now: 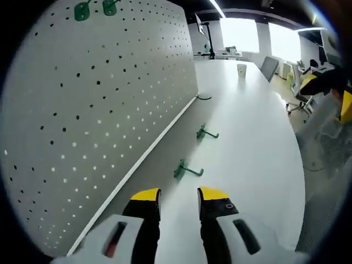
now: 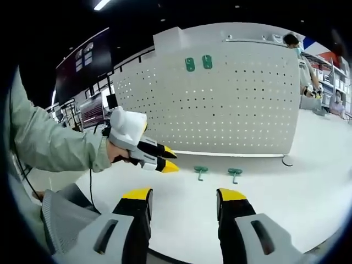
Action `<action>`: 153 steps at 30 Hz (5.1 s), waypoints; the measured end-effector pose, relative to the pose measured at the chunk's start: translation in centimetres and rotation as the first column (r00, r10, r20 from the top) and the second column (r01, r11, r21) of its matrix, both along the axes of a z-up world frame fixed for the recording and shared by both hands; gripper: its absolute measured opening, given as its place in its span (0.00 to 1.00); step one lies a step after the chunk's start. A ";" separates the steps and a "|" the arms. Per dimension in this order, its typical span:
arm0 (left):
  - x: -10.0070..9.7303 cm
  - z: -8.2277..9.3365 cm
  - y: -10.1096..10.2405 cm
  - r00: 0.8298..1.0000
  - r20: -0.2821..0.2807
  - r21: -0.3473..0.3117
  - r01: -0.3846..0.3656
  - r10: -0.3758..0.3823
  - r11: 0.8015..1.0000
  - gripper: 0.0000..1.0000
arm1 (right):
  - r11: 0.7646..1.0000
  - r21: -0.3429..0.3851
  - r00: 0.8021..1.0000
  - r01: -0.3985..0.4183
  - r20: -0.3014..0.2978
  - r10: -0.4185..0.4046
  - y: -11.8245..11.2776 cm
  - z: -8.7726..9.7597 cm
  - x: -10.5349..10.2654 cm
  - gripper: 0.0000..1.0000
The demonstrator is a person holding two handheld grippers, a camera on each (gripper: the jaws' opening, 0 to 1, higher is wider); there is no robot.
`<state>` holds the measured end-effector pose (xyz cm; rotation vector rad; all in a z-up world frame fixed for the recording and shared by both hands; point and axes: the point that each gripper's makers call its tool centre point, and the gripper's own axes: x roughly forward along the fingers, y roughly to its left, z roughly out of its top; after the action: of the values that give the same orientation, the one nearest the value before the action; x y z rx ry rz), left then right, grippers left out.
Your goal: Insert the hook assembly into the mounting plate slot until the hook locks in place.
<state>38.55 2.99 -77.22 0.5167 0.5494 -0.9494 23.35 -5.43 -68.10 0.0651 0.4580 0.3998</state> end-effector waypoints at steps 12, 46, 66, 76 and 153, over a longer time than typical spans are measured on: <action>2.2 -2.0 -1.8 0.999 -0.002 0.007 0.041 -0.041 0.999 0.29 | 1.000 0.009 1.000 0.026 -0.014 -0.026 -0.5 -0.4 0.2 0.45; 4.0 -4.9 -3.8 0.993 -0.062 -0.029 0.097 -0.098 0.995 0.18 | 0.996 0.025 0.996 0.083 -0.045 -0.082 -1.2 -1.3 0.8 0.45; 3.3 -5.0 -4.3 0.992 -0.068 -0.023 0.108 -0.109 0.994 0.04 | 0.996 0.026 0.995 0.086 -0.043 -0.085 -1.2 -1.2 0.7 0.45; 3.1 -4.3 -3.6 0.993 -0.074 -0.031 0.085 -0.087 0.996 0.04 | 0.996 0.019 0.996 0.083 -0.022 -0.082 -1.3 -0.3 0.9 0.45; -13.3 24.0 1.2 0.966 0.177 -0.643 -0.030 0.187 0.765 0.04 | 0.921 0.263 0.910 -0.288 0.376 0.178 7.4 16.7 0.4 0.17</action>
<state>25.25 4.20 -53.27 -0.0303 0.0183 -0.8828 23.79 2.01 -51.42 0.2460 0.0478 0.7093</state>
